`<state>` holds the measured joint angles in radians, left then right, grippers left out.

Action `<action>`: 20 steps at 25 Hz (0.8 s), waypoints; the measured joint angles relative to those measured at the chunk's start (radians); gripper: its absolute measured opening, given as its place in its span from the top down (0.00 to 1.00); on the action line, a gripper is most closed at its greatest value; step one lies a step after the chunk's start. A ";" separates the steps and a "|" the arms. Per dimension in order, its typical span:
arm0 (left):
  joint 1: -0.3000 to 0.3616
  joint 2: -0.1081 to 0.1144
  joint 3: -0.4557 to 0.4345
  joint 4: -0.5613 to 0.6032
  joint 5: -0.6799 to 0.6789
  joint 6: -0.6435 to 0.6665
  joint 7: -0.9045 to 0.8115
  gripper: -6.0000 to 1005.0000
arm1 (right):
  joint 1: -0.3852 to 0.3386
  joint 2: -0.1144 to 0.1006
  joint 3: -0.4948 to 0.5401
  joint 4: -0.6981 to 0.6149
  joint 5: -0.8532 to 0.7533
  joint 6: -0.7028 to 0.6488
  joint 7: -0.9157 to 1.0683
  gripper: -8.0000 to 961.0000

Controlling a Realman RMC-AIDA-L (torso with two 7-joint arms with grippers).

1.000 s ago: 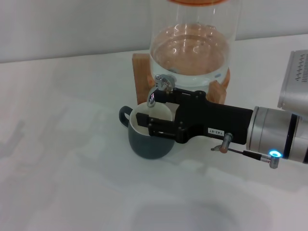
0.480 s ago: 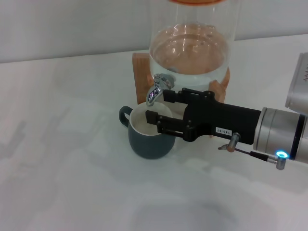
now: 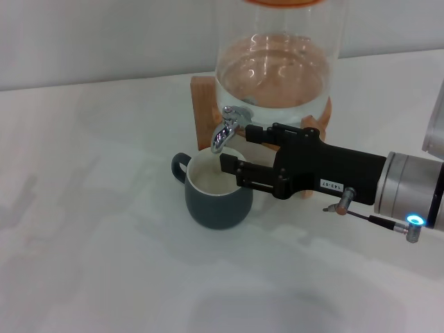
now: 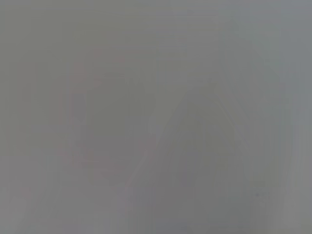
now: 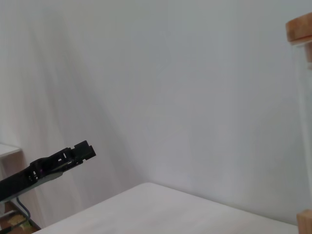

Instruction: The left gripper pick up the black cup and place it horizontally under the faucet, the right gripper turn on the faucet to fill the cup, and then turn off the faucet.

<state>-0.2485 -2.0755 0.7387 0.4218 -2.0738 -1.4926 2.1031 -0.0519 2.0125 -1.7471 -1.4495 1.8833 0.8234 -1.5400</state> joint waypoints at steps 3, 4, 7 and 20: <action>0.000 0.000 -0.001 0.000 0.000 0.000 0.000 0.18 | 0.000 0.000 0.003 0.000 0.000 0.003 0.000 0.25; 0.000 0.000 -0.001 0.000 0.000 0.000 0.000 0.18 | 0.000 0.000 0.007 0.000 0.001 0.009 0.000 0.25; 0.000 0.000 -0.001 0.000 0.000 0.000 0.000 0.18 | 0.000 0.000 0.017 0.000 0.006 0.040 0.000 0.25; -0.009 0.000 -0.001 0.000 0.000 0.010 -0.002 0.18 | -0.019 0.000 0.206 0.049 0.083 0.319 -0.003 0.25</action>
<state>-0.2575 -2.0755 0.7378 0.4219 -2.0739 -1.4831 2.1015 -0.0709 2.0123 -1.5412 -1.4007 1.9661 1.1420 -1.5425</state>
